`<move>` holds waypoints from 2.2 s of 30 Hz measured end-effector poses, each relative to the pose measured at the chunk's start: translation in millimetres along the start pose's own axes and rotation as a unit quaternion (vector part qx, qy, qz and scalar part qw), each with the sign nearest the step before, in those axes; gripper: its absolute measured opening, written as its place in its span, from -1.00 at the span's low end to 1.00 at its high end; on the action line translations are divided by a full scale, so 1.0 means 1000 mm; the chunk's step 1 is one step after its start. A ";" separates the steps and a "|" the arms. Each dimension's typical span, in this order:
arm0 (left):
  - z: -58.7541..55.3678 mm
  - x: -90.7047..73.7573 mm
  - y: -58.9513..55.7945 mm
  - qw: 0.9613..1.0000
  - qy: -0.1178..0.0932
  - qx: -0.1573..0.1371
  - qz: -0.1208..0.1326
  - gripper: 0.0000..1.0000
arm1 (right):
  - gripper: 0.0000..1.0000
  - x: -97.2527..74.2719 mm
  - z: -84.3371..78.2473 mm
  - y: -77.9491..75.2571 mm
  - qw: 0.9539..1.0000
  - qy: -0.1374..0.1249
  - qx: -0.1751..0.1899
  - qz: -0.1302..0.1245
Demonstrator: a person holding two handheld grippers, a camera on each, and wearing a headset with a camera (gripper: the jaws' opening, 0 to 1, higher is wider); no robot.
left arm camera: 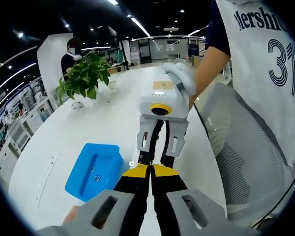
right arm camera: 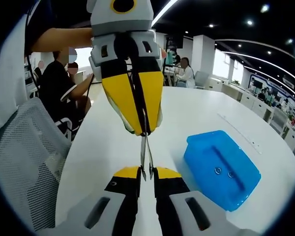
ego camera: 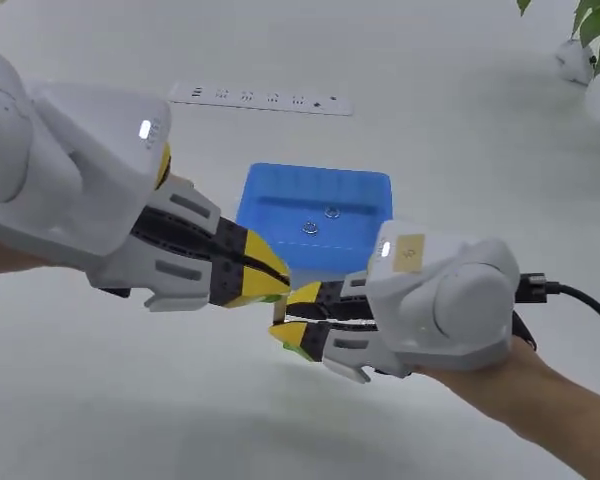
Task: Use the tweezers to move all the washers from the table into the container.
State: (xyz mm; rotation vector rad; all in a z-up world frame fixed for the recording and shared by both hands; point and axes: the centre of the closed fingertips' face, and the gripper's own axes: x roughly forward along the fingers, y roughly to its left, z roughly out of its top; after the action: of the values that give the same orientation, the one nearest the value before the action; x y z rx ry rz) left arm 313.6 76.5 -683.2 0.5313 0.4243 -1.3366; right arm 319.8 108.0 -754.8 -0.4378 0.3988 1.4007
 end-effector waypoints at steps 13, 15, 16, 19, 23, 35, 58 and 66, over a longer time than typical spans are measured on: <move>-0.002 0.000 0.004 1.000 -0.017 -0.016 0.015 -0.91 | -0.73 0.002 -0.003 -0.004 1.000 0.007 0.003 -0.010; -0.003 0.000 0.006 0.999 -0.021 -0.025 0.019 -0.91 | -0.72 0.003 -0.002 -0.004 1.000 0.008 0.002 -0.011; -0.004 0.000 0.006 0.999 -0.021 -0.026 0.020 -0.91 | -0.72 0.004 -0.002 -0.004 1.000 0.009 0.002 -0.010; -0.007 0.000 0.008 0.999 -0.018 -0.029 0.023 -0.91 | -0.72 0.006 -0.002 -0.004 1.000 0.009 -0.001 -0.010; -0.007 -0.001 0.013 0.999 -0.024 -0.037 0.029 -0.91 | -0.72 0.007 -0.003 -0.007 1.000 0.011 -0.002 -0.017; -0.009 0.007 0.018 0.999 -0.031 -0.033 0.024 -0.91 | -0.72 0.007 -0.011 -0.017 0.999 0.021 0.004 -0.028; -0.022 0.011 0.013 0.998 -0.032 -0.049 0.009 -0.90 | -0.72 0.016 -0.018 -0.015 0.999 0.022 0.015 -0.017; -0.023 0.012 0.012 0.998 -0.029 -0.057 0.004 -0.90 | -0.76 0.017 -0.018 -0.013 1.000 0.027 0.008 -0.004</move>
State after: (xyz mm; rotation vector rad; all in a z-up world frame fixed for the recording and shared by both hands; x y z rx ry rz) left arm 328.2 82.3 -707.0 0.3976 0.4478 -1.3084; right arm 334.4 111.8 -778.0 -0.4647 0.4504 1.3797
